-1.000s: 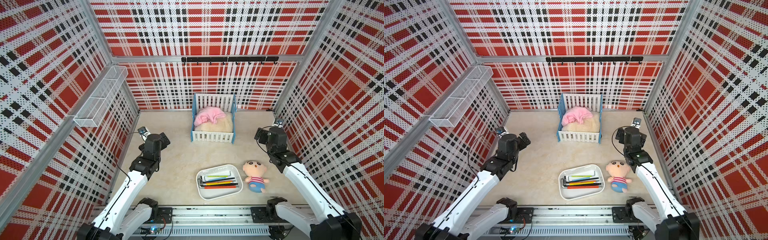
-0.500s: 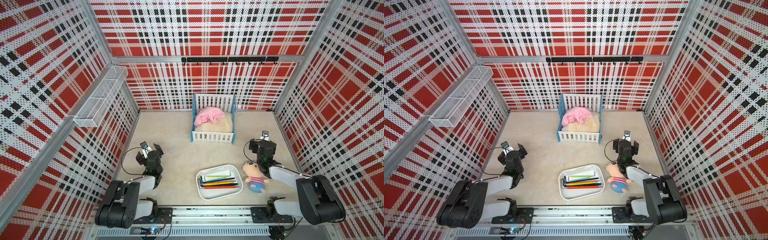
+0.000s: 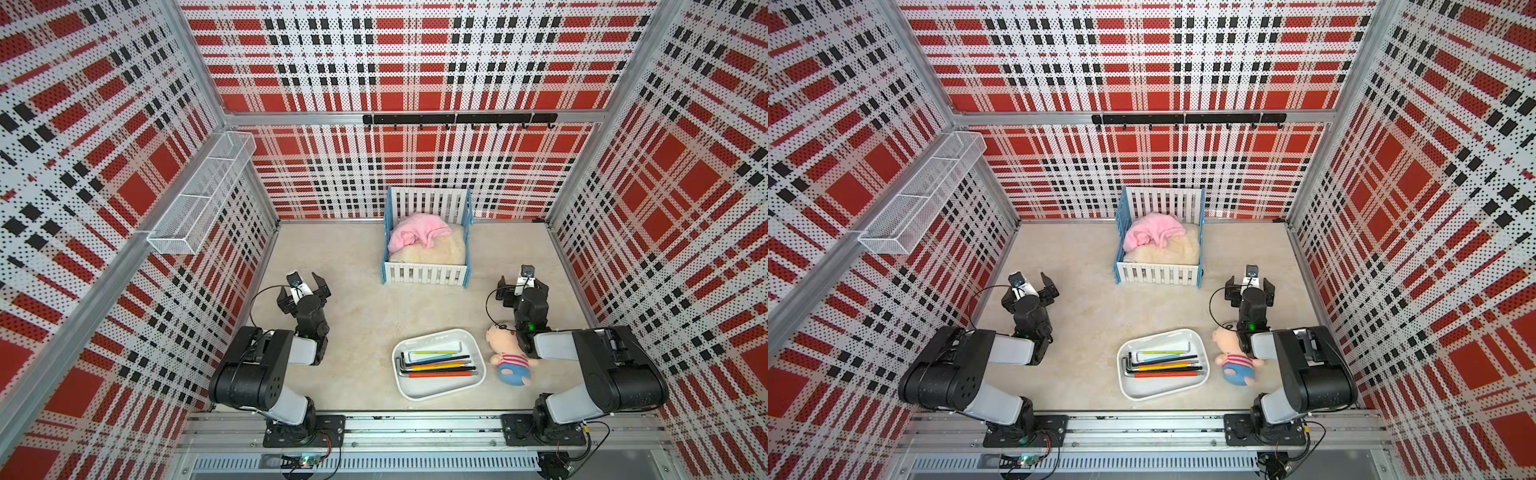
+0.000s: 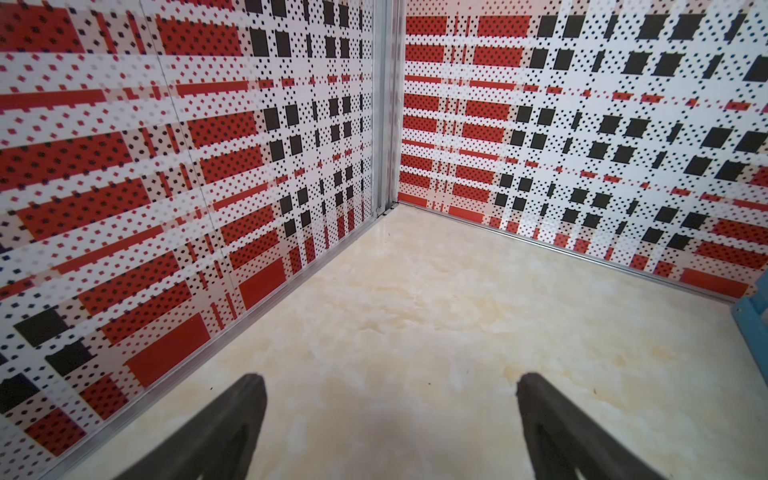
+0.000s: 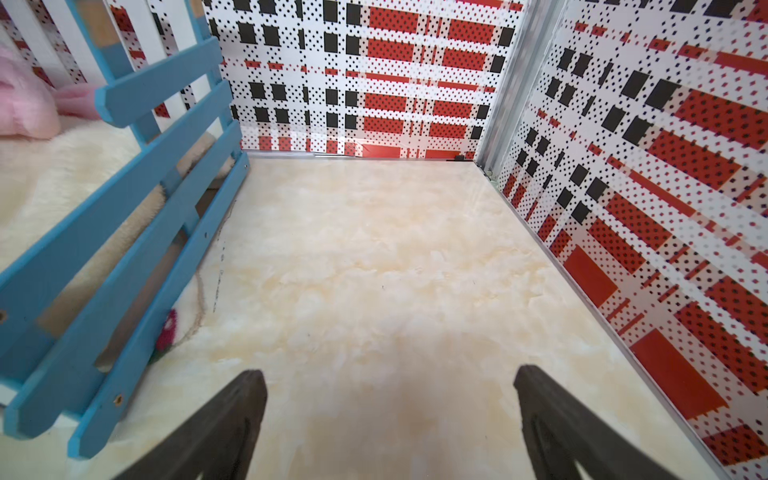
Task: Put the hex key on the desktop into the storage box
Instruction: Reset both arms
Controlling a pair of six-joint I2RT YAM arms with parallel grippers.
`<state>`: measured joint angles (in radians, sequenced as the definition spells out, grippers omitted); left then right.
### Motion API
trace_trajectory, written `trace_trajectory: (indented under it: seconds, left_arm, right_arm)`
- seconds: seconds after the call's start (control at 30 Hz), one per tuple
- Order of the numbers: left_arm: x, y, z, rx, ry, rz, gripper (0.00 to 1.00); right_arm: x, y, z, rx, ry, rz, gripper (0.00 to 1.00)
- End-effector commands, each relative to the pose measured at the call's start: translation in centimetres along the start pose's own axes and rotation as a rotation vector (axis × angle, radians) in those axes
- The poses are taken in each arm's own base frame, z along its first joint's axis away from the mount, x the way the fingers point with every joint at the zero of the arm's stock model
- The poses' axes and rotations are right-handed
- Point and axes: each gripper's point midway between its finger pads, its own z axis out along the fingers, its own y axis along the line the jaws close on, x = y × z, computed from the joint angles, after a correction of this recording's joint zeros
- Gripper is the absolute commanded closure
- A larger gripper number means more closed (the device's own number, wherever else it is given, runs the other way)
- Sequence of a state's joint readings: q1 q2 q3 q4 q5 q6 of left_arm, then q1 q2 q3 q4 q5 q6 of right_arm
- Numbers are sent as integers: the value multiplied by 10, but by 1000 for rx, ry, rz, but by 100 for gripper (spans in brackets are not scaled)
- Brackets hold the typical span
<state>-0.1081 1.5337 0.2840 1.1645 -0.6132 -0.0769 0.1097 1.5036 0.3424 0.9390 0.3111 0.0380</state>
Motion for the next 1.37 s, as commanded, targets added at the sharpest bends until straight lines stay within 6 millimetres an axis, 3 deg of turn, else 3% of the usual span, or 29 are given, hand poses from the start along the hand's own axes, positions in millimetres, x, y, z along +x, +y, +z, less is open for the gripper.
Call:
trace_trajectory:
  seconds: [0.0, 0.1, 0.17, 0.23, 0.3, 1.33]
  left_arm:
    - [-14, -4, -4, 30, -54, -19, 1]
    - [-14, -6, -6, 66, -60, -25, 1]
    - [-5, -6, -9, 110, -49, -22, 1]
    - [-14, -1, -13, 124, -112, -64, 1]
    - [-10, -2, -8, 125, -84, -58, 1]
    - [-11, -1, -10, 119, -86, -58, 1]
  right_arm:
    - [-9, -2, -5, -20, -70, 34, 0]
    - [-3, -11, -11, 13, -99, 52, 0]
    - [-4, -11, -8, 20, -97, 54, 0]
    - [0, -15, -2, 44, -51, 72, 0]
    - [-1, -18, -1, 38, -55, 85, 0]
    - [0, -19, -2, 37, -56, 86, 0]
